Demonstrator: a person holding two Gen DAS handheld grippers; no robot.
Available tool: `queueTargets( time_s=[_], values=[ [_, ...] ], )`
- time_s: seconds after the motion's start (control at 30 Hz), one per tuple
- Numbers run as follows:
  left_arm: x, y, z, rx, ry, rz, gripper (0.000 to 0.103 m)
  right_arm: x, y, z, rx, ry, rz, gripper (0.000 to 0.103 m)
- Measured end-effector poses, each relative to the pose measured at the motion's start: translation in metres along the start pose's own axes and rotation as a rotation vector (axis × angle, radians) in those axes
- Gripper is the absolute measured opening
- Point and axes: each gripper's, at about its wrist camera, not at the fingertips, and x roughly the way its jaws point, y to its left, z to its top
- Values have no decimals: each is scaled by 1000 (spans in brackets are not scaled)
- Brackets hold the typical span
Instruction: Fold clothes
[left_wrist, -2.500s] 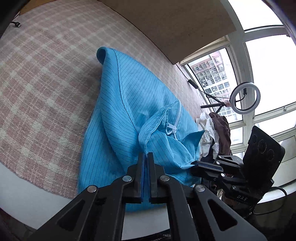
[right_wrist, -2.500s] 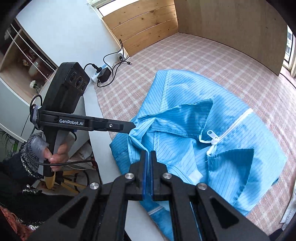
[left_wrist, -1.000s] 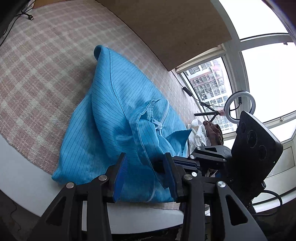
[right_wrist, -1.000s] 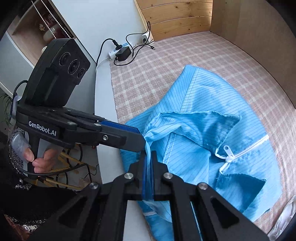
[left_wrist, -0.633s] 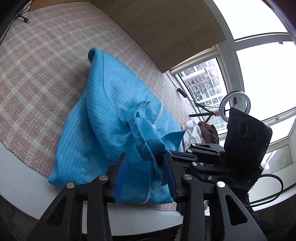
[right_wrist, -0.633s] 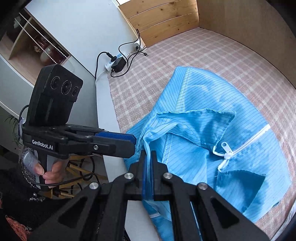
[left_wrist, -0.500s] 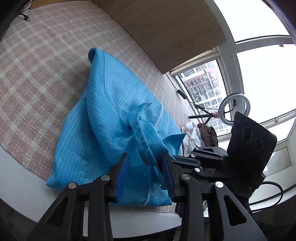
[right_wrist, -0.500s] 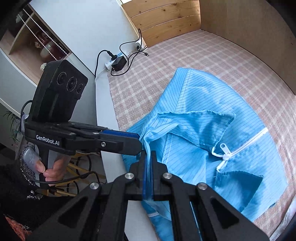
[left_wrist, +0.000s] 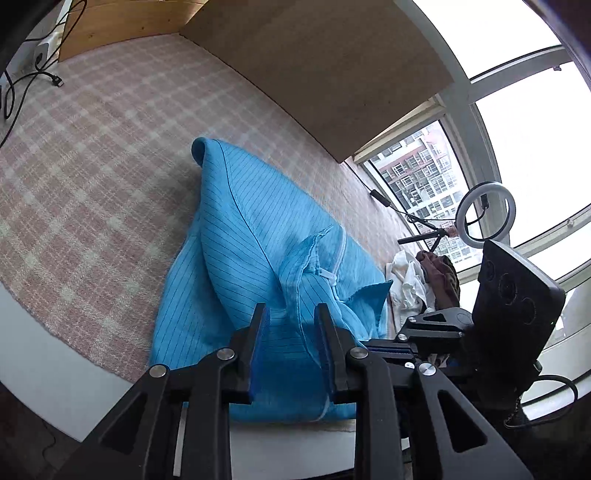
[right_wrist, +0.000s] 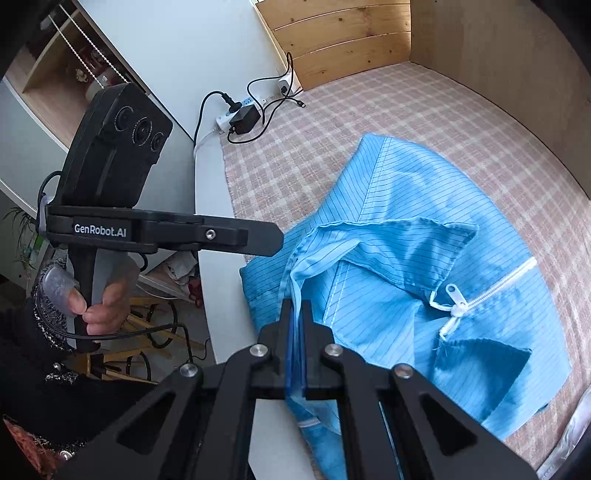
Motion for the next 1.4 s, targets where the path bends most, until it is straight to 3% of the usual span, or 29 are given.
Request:
queueTargets(
  time_s=[0.1, 0.2, 0.3, 0.4, 0.5, 0.6, 0.67, 0.8, 0.9, 0.93, 1.0, 1.07, 1.13, 1.2, 1.27, 1.4],
  values=[
    [13, 8, 10, 47, 23, 171, 22, 5, 7, -1, -11, 7, 24, 3],
    [-3, 13, 13, 16, 2, 85, 22, 19, 7, -8, 6, 18, 15, 3],
    [-1, -3, 11, 98, 33, 52, 27, 32, 8, -15, 14, 25, 7, 6],
    [28, -7, 14, 150, 108, 70, 30, 40, 17, -20, -15, 29, 13, 6],
    [48, 2, 26, 204, 104, 231, 29, 53, 25, -21, -22, 40, 12, 6],
    [38, 14, 44, 144, 92, 184, 29, 66, 31, -24, -20, 74, -53, 6],
    [22, 10, 52, 177, 67, 180, 29, 46, 28, -35, 34, 39, -36, 10],
    [6, -5, 54, 215, 117, 11, 30, -19, -3, -68, 217, -133, 0, 22],
    [27, -28, 53, 279, 201, -114, 30, -49, -44, -82, 335, -171, -139, 22],
    [40, -34, 54, 297, 227, -125, 30, -51, -56, -80, 351, -168, -195, 22],
    [68, -38, 61, 302, 269, -129, 30, -42, -74, -71, 354, -149, -228, 22],
    [88, -36, 69, 314, 295, -76, 29, -26, -92, -61, 362, -113, -242, 22],
    [83, -39, 70, 319, 318, -90, 29, -11, -105, -52, 375, -53, -294, 22],
    [75, -45, 67, 342, 343, -102, 32, -17, -109, -52, 380, -69, -288, 22],
    [59, -66, 44, 433, 389, -105, 45, -32, -102, -58, 374, -97, -294, 23],
    [44, -98, -11, 575, 470, -100, 50, -52, -101, -69, 389, -106, -330, 25]
  ],
)
